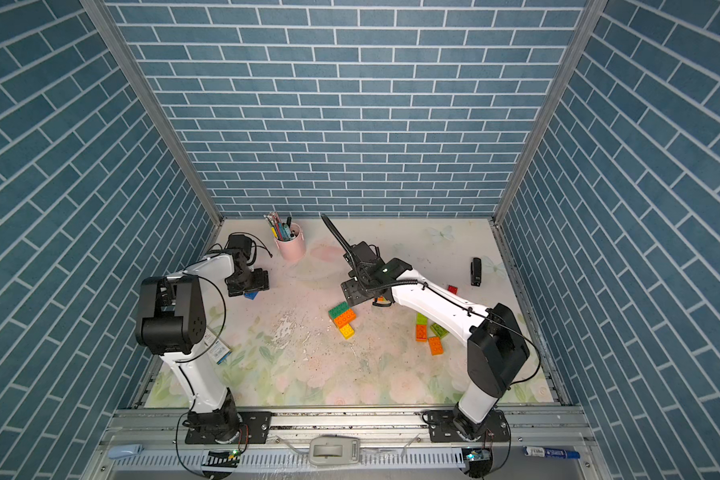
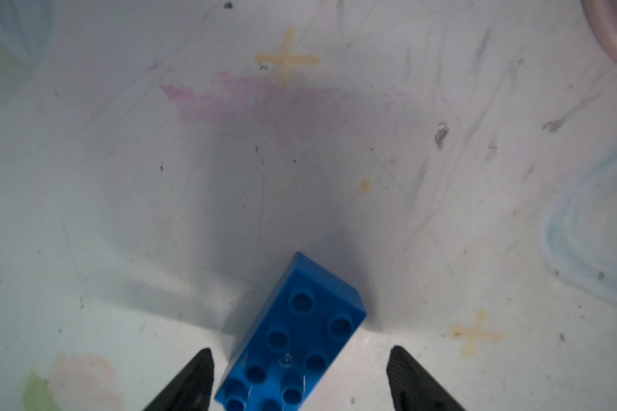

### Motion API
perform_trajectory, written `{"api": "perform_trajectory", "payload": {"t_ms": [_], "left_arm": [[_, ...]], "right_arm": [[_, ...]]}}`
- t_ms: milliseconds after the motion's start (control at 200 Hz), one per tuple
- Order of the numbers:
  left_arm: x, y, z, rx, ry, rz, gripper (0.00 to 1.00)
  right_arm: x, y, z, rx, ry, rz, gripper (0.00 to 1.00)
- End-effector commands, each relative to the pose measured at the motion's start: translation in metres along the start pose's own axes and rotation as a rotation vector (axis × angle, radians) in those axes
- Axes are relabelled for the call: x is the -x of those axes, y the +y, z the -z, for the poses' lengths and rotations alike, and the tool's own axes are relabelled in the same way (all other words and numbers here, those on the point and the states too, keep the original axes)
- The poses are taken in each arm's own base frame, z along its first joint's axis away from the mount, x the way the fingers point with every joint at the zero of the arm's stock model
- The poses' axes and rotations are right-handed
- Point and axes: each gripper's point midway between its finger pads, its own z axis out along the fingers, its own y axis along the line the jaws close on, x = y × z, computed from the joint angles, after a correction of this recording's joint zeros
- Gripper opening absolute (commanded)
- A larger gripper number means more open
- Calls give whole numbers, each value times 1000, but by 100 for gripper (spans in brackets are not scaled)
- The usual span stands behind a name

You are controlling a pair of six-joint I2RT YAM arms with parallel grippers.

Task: Assemble a rectangle with lego
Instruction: Pick up the lego brick from the center of the board.

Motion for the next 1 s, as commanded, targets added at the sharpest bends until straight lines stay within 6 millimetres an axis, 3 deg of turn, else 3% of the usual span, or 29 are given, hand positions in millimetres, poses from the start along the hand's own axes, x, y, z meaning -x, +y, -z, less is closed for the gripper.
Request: {"api": "perform_trajectory", "payload": {"t_ms": [0, 215, 350, 435, 500, 610, 695, 755, 840, 995], "left_arm": [[-7, 2, -4, -2, 49, -48, 69], [-14, -3, -6, -31, 63, -47, 34], [-19, -4, -6, -30, 74, -35, 23], [-22, -8, 6, -39, 71, -30, 16], [-22, -20, 32, -42, 39, -45, 13], [-38, -68, 96, -50, -75, -200, 14], [-70, -122, 142, -111, -153, -312, 14], [-98, -166, 162, -189, -182, -386, 15], [-142, -229, 173, -287, -163, -476, 14], [-222, -329, 158, -373, -67, -674, 15]], "right_arm": [[3, -6, 9, -29, -31, -20, 78], [2, -8, 10, -34, -32, -33, 78], [3, -7, 12, -32, -35, -36, 77], [1, -8, 15, -35, -29, -40, 77], [-1, -11, 19, -45, -25, -46, 77], [-13, -29, 30, -84, -30, -111, 77], [-29, -56, 41, -105, -41, -235, 77], [-44, -72, 46, -97, -39, -331, 77], [-69, -95, 45, -104, -7, -451, 77], [-99, -123, 49, -131, 20, -611, 76]]}}
